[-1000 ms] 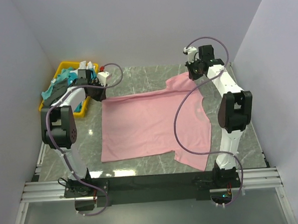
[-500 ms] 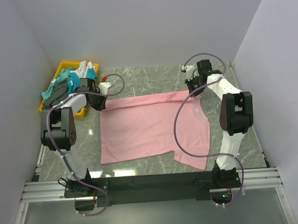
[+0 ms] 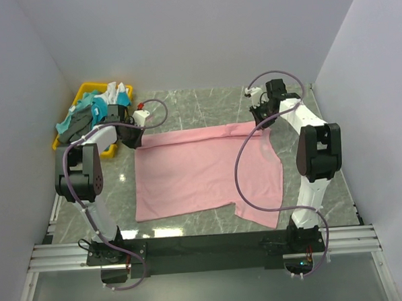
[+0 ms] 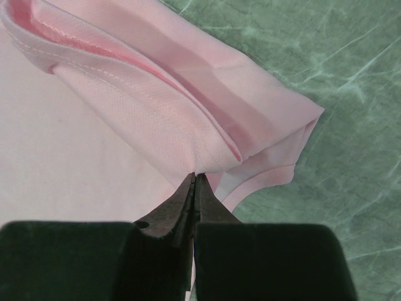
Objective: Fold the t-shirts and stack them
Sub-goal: Fold the tshirt
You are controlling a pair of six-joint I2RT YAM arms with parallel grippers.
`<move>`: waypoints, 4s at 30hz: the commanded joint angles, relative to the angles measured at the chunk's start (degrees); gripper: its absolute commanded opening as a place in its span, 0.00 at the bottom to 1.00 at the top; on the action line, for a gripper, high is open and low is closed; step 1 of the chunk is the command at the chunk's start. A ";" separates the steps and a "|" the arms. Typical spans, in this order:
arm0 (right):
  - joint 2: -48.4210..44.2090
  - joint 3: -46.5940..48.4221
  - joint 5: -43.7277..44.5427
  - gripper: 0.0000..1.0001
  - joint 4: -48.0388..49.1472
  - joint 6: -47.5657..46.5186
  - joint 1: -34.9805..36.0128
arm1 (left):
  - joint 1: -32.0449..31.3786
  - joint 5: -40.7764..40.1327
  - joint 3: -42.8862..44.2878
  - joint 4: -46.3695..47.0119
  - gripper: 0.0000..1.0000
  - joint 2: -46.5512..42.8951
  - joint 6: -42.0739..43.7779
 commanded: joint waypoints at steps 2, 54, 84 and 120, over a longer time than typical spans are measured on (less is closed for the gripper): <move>-4.24 1.70 -0.56 0.00 -2.03 -2.08 -0.34 | 0.18 0.68 1.25 -1.73 0.01 -2.89 1.62; -8.20 -10.70 2.16 0.00 -3.61 -9.99 2.82 | 0.18 -1.60 -4.73 -4.63 0.08 -4.40 4.61; 7.18 8.90 4.61 0.17 -4.15 7.06 8.53 | 0.53 3.58 0.28 -8.59 0.51 -6.85 -0.49; 0.76 9.33 2.23 0.20 -11.53 10.83 7.22 | 0.62 0.96 -0.43 -7.01 0.50 -7.73 -5.48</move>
